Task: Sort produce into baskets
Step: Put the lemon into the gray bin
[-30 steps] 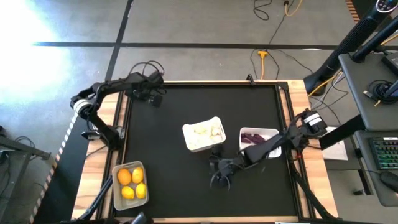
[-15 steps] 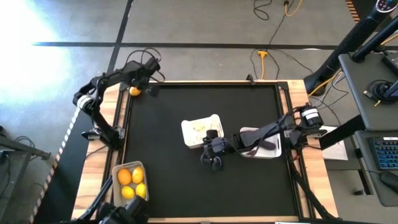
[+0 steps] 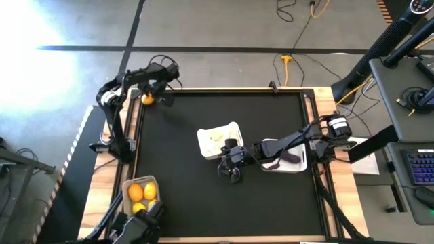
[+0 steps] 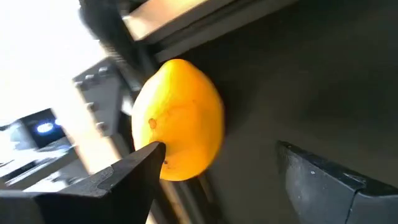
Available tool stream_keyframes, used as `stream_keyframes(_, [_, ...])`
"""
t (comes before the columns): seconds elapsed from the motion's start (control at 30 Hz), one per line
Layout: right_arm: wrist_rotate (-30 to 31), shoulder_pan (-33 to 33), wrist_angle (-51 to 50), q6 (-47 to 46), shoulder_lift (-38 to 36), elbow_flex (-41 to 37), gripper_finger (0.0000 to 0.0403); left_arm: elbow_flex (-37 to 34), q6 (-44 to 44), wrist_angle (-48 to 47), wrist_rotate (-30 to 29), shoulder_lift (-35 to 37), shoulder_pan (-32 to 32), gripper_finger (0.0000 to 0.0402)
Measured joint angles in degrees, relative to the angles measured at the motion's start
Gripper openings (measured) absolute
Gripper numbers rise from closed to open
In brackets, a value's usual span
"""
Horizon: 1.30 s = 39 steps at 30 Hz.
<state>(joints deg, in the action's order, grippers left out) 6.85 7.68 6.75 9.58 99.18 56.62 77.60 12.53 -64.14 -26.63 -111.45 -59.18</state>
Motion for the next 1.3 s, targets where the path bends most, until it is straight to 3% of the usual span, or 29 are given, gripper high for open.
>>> stream_keyframes(0.27, [0.0, -0.8, -0.4, -0.1, 0.1, 0.0, 0.0327, 3.8, 1.5, -6.9, -6.5, -2.0, 1.4, 0.0295])
stream_keyframes(0.97, [0.0, -0.8, -0.7, -2.6, 0.2, -1.9, 0.0327, 0.4, 0.2, -0.3, -2.4, -1.9, -0.4, 0.0295])
stream_keyframes(1.1, [0.0, -0.8, -0.4, -3.0, 0.2, -2.1, 0.0327, 0.2, -0.5, -1.3, 2.5, -2.1, -0.4, 0.0293])
stream_keyframes(1.3, [0.1, -0.8, -0.2, -3.8, 0.2, -2.3, 0.0327, -0.8, 0.1, -3.3, -1.3, -3.4, 1.1, 0.0262])
